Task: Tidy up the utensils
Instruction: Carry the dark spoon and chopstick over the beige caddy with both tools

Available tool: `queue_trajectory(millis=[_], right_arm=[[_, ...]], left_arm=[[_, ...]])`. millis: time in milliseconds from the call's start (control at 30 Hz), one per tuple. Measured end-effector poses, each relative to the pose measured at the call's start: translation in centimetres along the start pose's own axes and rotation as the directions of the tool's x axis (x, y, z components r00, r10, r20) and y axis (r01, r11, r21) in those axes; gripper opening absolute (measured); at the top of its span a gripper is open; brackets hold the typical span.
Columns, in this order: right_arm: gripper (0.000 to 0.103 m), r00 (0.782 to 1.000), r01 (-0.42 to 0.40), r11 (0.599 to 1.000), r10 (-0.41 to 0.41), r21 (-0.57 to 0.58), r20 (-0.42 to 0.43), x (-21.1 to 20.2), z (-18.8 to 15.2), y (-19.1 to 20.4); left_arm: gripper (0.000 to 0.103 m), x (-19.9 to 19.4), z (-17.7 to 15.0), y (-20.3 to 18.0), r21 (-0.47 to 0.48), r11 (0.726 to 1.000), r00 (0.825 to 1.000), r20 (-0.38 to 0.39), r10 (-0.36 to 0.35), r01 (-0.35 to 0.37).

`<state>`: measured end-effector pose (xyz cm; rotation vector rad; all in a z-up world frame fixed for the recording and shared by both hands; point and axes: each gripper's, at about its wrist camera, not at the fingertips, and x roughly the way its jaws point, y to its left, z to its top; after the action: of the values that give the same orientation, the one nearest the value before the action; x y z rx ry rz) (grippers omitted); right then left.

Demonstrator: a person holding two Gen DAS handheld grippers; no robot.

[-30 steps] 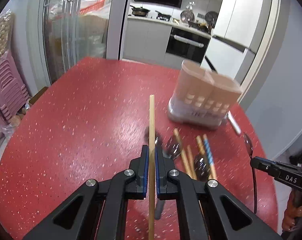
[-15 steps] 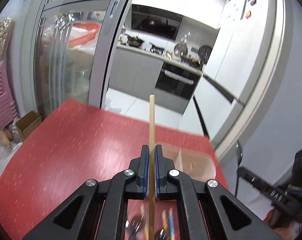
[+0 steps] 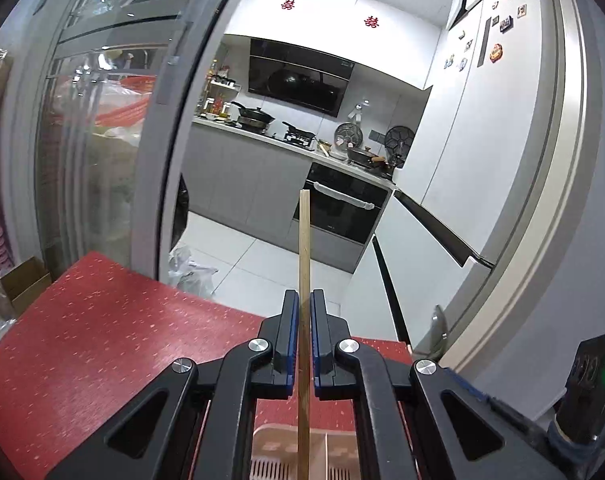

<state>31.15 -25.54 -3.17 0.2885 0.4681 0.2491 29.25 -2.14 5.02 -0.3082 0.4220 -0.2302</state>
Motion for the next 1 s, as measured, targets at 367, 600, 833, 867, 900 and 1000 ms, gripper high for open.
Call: queue_trajectory(millis=[367,600,833,867,900,1000], right_arm=[[0.012,1.0,0.007,0.996,-0.009,-0.092,-0.021,3.5,-2.9,-0.7],[0.012,0.999,0.008,0.989,-0.002,-0.151,0.038,1.6,-4.5,0.0],[0.013,1.0,0.0,0.989,0.003,-0.145,0.02,0.9,-5.8,0.1],[0.013,1.0,-0.006,0.989,0.008,-0.145,0.012,0.8,-5.9,0.0],[0.013,1.0,-0.016,0.99,0.015,-0.14,-0.007,0.7,-6.0,-0.1],[0.014,0.999,-0.032,0.991,0.026,-0.13,-0.048,0.6,-6.5,-0.5]], left_arm=[[0.028,3.6,-3.7,0.7,0.027,1.0,1.0,-0.017,0.011,-0.01],[0.028,2.7,-5.7,0.8,0.05,0.998,1.0,-0.019,0.024,-0.023],[0.028,2.3,-5.1,1.3,0.023,1.0,1.0,-0.03,0.009,-0.008],[0.028,2.2,-5.1,1.2,0.024,1.0,1.0,-0.029,0.008,-0.008],[0.028,2.1,-4.9,1.1,0.026,1.0,1.0,-0.026,0.004,-0.004],[0.028,1.9,-4.6,0.8,0.032,0.999,1.0,-0.025,-0.007,0.008]])
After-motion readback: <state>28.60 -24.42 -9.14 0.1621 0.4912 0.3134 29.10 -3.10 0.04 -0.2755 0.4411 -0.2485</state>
